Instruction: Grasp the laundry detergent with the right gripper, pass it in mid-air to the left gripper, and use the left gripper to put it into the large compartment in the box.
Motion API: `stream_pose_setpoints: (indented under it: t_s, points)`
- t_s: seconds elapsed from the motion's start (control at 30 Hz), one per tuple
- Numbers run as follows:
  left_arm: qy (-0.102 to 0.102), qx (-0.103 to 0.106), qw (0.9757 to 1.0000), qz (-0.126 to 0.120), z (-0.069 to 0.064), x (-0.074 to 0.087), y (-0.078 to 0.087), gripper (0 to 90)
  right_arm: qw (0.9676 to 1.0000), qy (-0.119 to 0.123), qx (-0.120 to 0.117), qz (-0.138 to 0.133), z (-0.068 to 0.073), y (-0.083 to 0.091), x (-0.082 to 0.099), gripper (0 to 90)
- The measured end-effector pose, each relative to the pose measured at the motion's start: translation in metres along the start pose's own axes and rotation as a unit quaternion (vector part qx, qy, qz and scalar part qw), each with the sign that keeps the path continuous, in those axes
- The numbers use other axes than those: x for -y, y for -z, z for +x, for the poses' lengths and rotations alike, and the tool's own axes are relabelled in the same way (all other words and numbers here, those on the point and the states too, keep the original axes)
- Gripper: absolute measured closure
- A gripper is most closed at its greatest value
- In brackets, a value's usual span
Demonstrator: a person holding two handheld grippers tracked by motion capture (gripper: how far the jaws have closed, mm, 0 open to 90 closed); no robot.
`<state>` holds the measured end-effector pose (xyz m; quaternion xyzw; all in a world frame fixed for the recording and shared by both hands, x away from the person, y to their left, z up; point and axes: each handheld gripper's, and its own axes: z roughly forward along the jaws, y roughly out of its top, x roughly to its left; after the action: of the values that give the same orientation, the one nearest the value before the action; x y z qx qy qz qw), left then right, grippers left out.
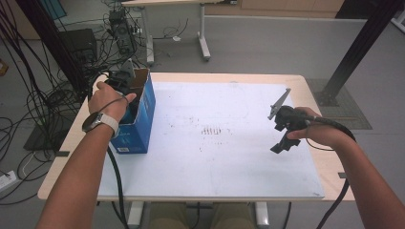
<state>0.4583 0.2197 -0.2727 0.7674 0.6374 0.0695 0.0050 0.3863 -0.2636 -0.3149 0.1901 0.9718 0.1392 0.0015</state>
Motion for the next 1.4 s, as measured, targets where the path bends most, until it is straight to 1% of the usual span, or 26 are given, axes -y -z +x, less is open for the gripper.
stream_pose_setpoints:
  t_s: [0.8, 1.4]
  points:
    - [0.0, 0.001, 1.0, -0.004, 0.0012, 0.0009, -0.0004, 37.1, 1.0, 0.003, -0.002, 0.004, 0.0003, -0.0033, -0.0017, 7.8]
    - [0.0, 0.001, 1.0, -0.003, 0.0015, 0.0015, -0.0003, 36.9, 1.0, 0.004, -0.001, 0.002, 0.0003, -0.0017, -0.0008, 7.8]
